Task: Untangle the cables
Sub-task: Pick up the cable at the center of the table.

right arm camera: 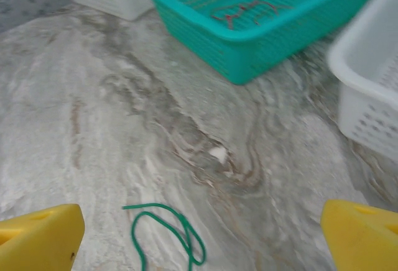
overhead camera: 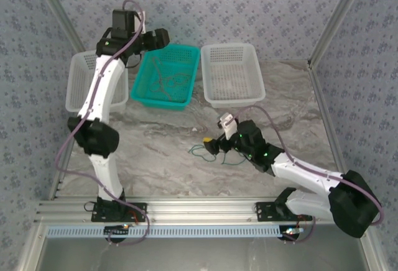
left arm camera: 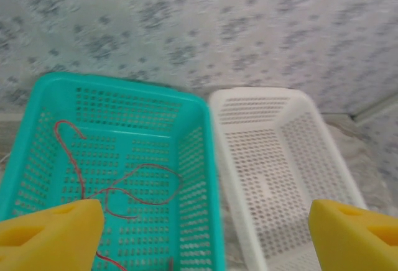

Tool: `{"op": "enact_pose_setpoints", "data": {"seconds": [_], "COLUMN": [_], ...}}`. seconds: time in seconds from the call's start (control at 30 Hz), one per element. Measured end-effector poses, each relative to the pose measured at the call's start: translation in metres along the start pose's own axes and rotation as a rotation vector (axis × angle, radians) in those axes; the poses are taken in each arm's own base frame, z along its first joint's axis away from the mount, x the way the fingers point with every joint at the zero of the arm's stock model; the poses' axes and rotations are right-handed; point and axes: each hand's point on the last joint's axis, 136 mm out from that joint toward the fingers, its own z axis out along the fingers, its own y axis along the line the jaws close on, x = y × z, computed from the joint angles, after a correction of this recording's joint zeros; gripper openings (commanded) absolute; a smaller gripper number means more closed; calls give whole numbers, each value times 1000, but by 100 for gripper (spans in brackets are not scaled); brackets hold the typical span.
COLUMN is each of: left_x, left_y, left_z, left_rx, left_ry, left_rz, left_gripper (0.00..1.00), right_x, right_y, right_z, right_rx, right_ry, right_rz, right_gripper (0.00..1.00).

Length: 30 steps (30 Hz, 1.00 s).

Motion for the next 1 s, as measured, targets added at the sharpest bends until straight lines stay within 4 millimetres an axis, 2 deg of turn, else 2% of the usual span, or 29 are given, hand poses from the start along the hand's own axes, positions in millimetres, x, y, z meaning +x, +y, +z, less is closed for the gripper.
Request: {"op": "enact_pose_setpoints", "data": {"seconds": [0.13,0.2,0.27,0.33,0.47,0.57,0.7,0.77,0.83,1.0], "left_x": [17,36,57,88,161,233,318,348,370,400], "left_y": [-74,-107,-125,-134,-147,-147,-136,-128,-120,-98], "left_z": [-75,-115,-140,-145,-126,-89,-56,-43,-29,-2], "left_rx": [156,256,324,369,391,336,261,223,178,110], "left_ry": [-109,-169,-203,-188,-47,147,406,508,589,693], "left_rz": [96,146,176,194,229,281,360,389,403,391], "left_gripper": [85,85,84,82,80,80,79,78,71,62], "right_x": [4,7,12,21,38,42,42,43,43,40], "right_y": [-37,-55,-67,-73,-72,-78,-92,-97,-101,-104], "right_z": [-2,-3,-2,-1,4,6,3,2,1,-3], "right_rx": [98,140,162,167,147,162,201,215,227,237], "right_ry": [43,72,98,129,196,217,206,204,200,182], "right_rz": [148,225,289,335,406,458,519,544,566,600], "right_gripper": [100,100,100,100,100,100,100,100,100,100]}}
